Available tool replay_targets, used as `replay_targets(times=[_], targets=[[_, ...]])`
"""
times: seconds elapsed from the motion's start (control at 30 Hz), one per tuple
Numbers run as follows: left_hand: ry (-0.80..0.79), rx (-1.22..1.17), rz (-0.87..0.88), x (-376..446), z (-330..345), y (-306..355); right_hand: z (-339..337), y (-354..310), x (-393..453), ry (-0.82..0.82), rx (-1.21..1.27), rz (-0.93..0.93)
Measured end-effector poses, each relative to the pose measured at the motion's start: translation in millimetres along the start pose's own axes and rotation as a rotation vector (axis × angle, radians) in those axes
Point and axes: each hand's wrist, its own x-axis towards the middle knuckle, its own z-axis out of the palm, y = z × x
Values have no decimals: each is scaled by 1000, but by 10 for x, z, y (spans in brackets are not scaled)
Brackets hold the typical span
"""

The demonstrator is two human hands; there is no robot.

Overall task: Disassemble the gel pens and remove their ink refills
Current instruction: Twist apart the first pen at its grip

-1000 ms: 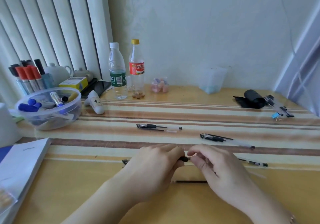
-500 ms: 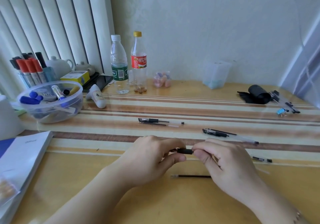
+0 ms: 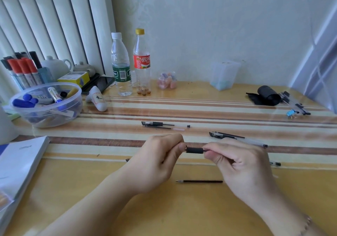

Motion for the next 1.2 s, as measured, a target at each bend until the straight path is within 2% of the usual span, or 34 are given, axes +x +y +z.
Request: replay_targets(times=[0.1,0.23,0.33,0.5,0.6,0.73,0.8,0.9,1.1,1.2], targets=[[4,-30,-18,10,-15,-1,13,-8,-2,10,-57,-70],[-36,54,57,8,-54,-77,18,24,27,-156,-139,61],[-26,73,82,3,-43,-78,32,47,4,-195,-118,80],[41,-92,-5,14,12,-23,20,-36,21,4,-144,-93],[8,-182,-80,14,26,-10,26,-21,14,93,-229,-191],[-80,-449,-233,8,13,-34,5,-56,16,118,-279,-254],[-39,-292,-174,8,-3,-64,24,-63,30,18,-261,-180],[31,44,44,6,-58,-72,55,-43,36,-240,-171,54],[-44,185,175,-2,-85,-82,32,15,13,-510,27,287],[62,102,126,17,-27,-33,37,-35,-5,-444,-51,230]])
